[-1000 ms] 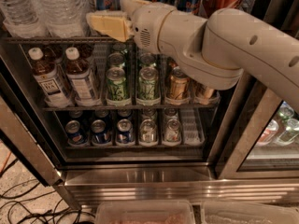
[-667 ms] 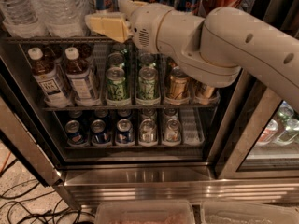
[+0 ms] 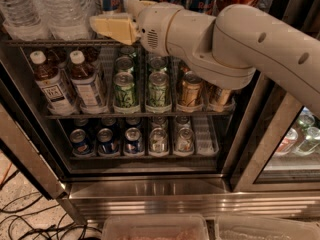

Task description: Pick redbull can from top shelf of fridge

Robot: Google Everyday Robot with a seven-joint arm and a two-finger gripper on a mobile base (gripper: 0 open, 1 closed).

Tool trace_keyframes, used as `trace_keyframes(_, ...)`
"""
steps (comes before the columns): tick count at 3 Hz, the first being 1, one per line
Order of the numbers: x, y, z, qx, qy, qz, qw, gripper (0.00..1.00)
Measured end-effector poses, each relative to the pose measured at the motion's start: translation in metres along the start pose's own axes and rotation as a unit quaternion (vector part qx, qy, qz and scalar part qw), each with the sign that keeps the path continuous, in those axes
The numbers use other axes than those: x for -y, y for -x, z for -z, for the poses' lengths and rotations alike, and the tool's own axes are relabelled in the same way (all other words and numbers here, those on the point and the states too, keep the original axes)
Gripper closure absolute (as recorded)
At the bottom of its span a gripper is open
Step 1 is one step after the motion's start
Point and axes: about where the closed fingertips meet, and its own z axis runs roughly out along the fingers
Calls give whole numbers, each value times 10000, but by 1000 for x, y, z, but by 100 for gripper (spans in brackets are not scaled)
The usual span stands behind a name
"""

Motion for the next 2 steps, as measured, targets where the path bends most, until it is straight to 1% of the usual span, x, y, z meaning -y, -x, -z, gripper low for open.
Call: trace_keyframes(2,5,9,-18,-16,15,226,9997,28)
